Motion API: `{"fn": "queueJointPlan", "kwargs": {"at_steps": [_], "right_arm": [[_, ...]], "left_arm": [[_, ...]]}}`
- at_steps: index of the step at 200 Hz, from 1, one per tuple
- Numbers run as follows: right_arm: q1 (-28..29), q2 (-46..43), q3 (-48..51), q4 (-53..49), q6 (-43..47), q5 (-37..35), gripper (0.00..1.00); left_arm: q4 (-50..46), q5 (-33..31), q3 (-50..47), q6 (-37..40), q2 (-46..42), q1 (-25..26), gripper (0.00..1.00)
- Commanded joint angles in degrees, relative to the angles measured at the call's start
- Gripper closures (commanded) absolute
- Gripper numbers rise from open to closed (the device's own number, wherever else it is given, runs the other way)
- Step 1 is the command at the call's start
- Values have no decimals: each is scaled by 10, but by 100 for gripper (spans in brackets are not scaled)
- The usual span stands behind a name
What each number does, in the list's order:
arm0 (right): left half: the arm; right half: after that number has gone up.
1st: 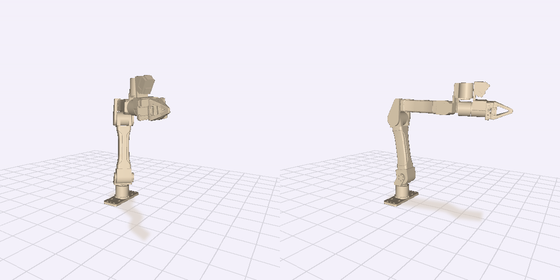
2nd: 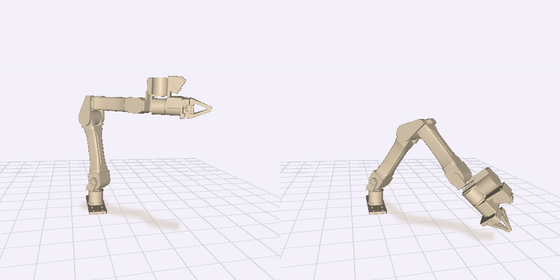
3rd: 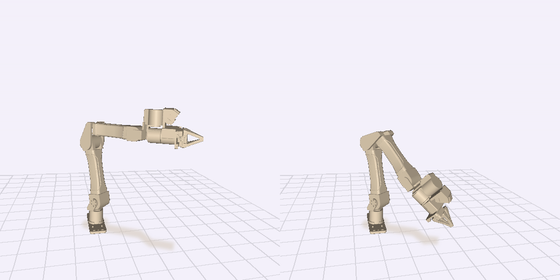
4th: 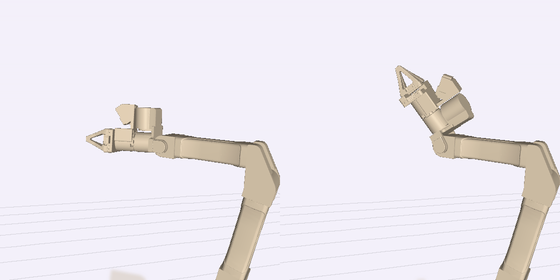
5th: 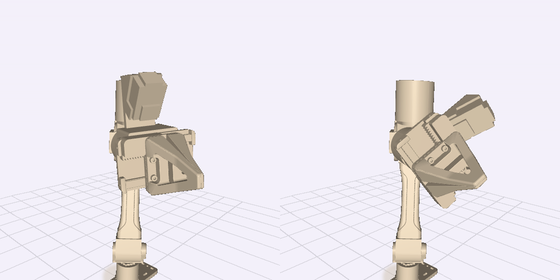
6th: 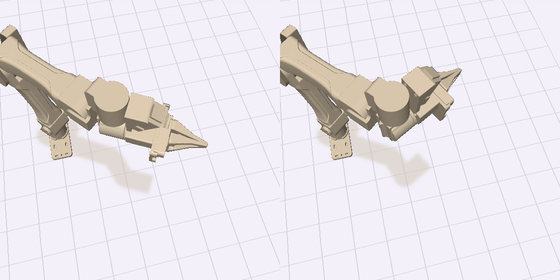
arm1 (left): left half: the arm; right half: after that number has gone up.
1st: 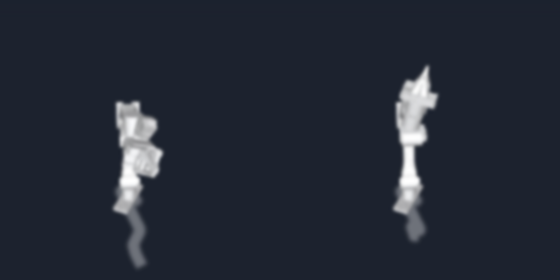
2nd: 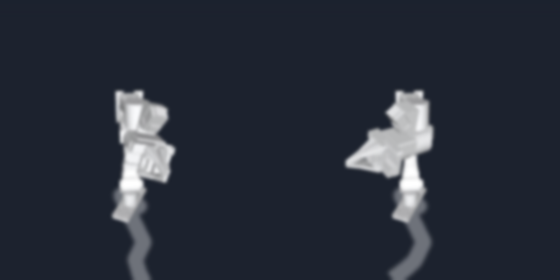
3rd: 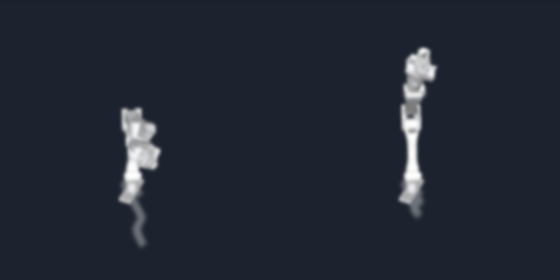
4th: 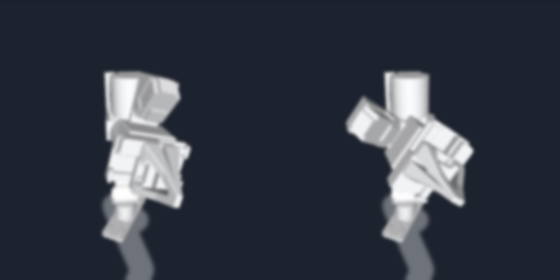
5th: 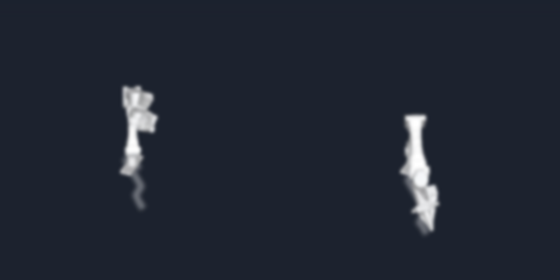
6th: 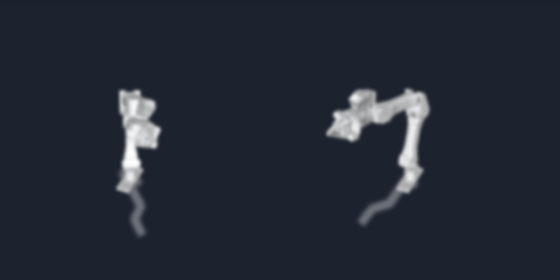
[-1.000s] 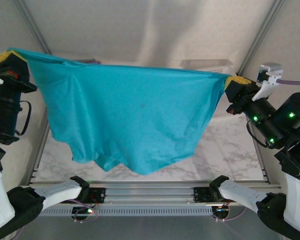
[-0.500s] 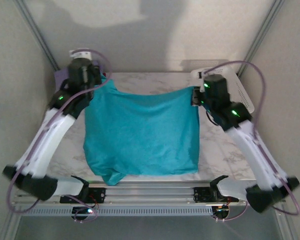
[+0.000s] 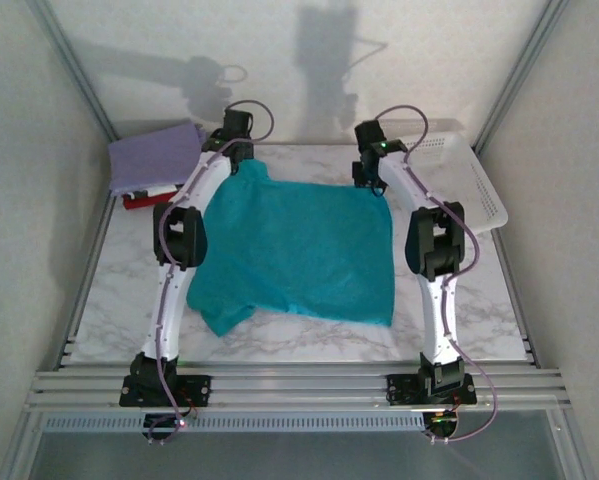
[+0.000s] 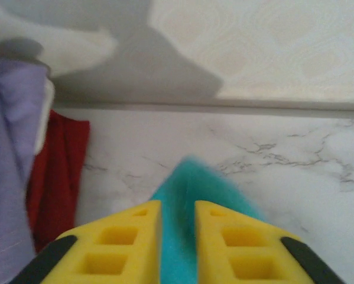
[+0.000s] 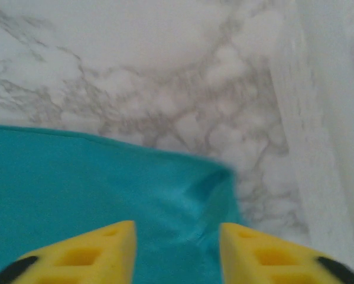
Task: Fold and stack the t-shirts
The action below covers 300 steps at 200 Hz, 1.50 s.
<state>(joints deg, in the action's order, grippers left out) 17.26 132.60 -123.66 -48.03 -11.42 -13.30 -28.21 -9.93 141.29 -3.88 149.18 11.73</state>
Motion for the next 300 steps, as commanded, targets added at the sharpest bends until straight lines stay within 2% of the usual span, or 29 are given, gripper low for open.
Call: {"fn": "queueJointPlan", "kwargs": {"at_steps": [1, 7, 13, 18, 35, 53, 81, 99, 122, 134, 152, 169, 204, 224, 247, 258, 282, 300], "right_arm": [[3, 8, -98, -67, 15, -12, 44], [3, 12, -122, -79, 16, -11, 42], [2, 14, -143, -93, 14, -14, 37], [2, 13, -154, -100, 15, -12, 35], [4, -11, -157, -112, 17, -8, 33], [7, -62, -118, -113, 10, -14, 32], [11, -182, 12, -96, -20, 5, 33], [18, -272, 126, -84, -55, 25, 33], [32, -388, 294, -68, -103, 45, 33], [36, -449, 382, -55, -132, 58, 33], [46, -525, 491, -55, -183, 61, 33], [55, -582, 573, -63, -211, 83, 34], [70, -697, 695, -90, -250, 131, 38], [70, -724, 742, -99, -274, 146, 43], [70, -708, 794, -86, -312, 154, 44], [70, -699, 826, -55, -340, 160, 49], [70, -682, 870, 24, -380, 184, 56], [70, -668, 872, 27, -376, 168, 59]], "left_arm": [[6, 15, 33, -52, -22, -26, 41], [4, 19, 39, -60, -24, -27, 25], [2, 26, 44, -64, -27, -28, 3], [0, 31, 46, -65, -32, -28, 0], [-2, 35, 44, -80, -58, -27, 0], [-21, 52, 45, -90, -90, -26, 0], [-90, 69, 27, -126, -157, -27, 0], [-144, 65, -23, -129, -217, -25, 1], [-191, 46, -167, -129, -328, -20, 1], [-180, 41, -305, -131, -397, -17, 1], [-182, 50, -447, -141, -493, -16, 3], [-205, 52, -555, -165, -567, -8, 5], [-236, 42, -732, -246, -709, 49, 8], [-253, 40, -813, -320, -771, 93, 11], [-259, 56, -899, -395, -833, 122, 15], [-273, 55, -921, -420, -855, 132, 16], [-296, 53, -941, -447, -881, 150, 20], [-310, 57, -946, -446, -879, 152, 22]]}}
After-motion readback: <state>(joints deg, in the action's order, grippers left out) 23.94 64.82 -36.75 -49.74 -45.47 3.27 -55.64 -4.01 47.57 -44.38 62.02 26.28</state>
